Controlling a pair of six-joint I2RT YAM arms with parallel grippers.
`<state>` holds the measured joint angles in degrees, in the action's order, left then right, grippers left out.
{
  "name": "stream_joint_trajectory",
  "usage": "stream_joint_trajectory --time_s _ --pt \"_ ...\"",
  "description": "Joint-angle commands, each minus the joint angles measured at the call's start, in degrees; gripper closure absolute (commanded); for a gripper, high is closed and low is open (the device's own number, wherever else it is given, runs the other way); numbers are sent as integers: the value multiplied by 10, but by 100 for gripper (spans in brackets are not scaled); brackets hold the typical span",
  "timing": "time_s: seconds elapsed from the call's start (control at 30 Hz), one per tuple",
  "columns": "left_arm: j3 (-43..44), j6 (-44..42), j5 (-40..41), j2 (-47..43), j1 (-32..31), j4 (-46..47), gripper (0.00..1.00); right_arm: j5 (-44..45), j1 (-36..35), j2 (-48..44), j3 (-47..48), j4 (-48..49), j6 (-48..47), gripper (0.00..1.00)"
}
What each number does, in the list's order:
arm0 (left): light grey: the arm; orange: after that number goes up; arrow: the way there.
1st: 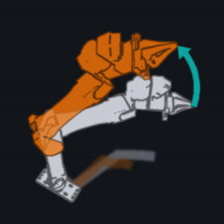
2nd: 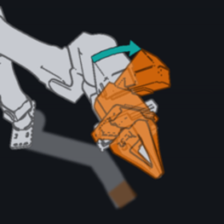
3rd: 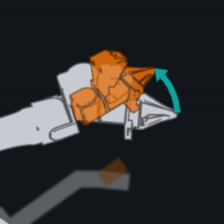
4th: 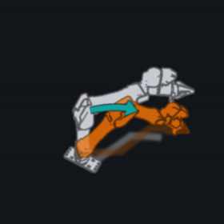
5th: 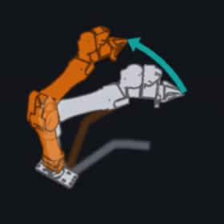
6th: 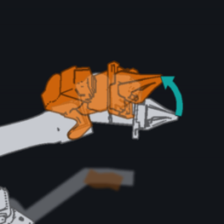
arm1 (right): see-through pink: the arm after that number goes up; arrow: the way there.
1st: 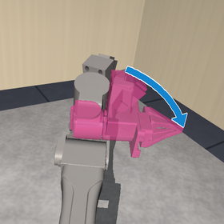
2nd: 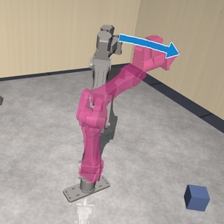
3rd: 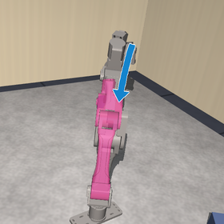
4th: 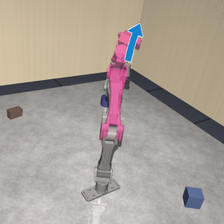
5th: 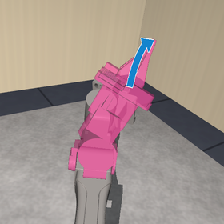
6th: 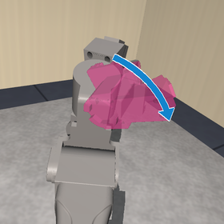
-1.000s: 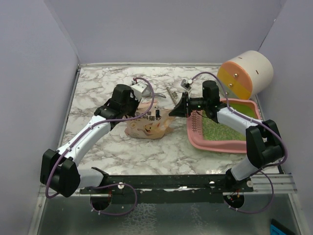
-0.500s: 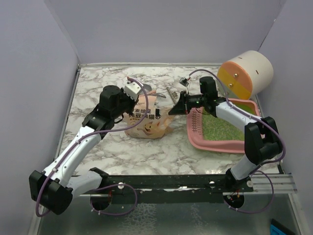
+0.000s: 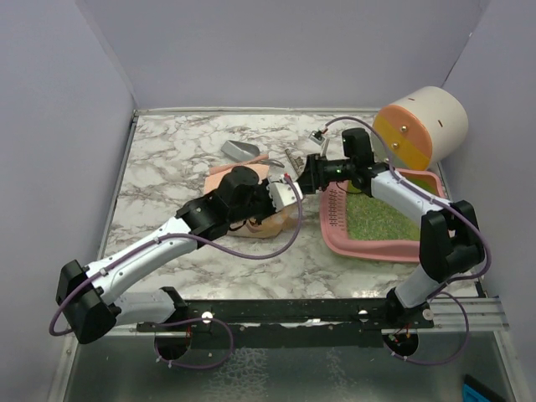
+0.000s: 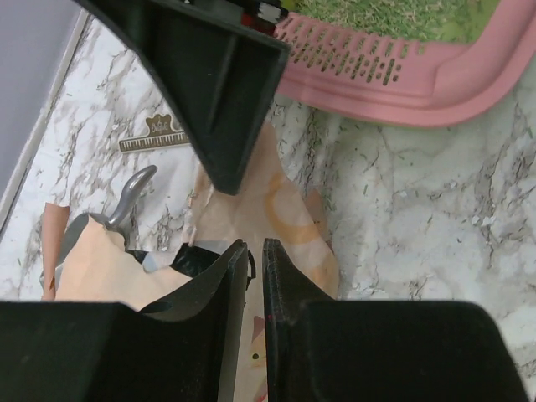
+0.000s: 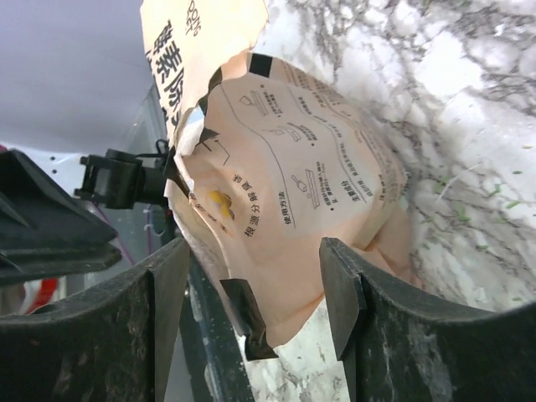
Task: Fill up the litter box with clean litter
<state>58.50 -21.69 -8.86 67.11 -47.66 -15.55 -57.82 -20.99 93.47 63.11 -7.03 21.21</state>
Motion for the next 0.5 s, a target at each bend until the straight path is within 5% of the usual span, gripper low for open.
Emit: stream_joint_trajectory --time_s 0.0,0.2,0.47 --pt "18 -61 96 8 -32 -47 83 86 3 -40 22 -34 -6 34" --pt "16 -88 187 15 -46 -58 83 202 3 -107 1 -49 -7 34" --pt "-1 -109 178 13 -60 -50 82 304 3 -160 -16 -90 -30 34"
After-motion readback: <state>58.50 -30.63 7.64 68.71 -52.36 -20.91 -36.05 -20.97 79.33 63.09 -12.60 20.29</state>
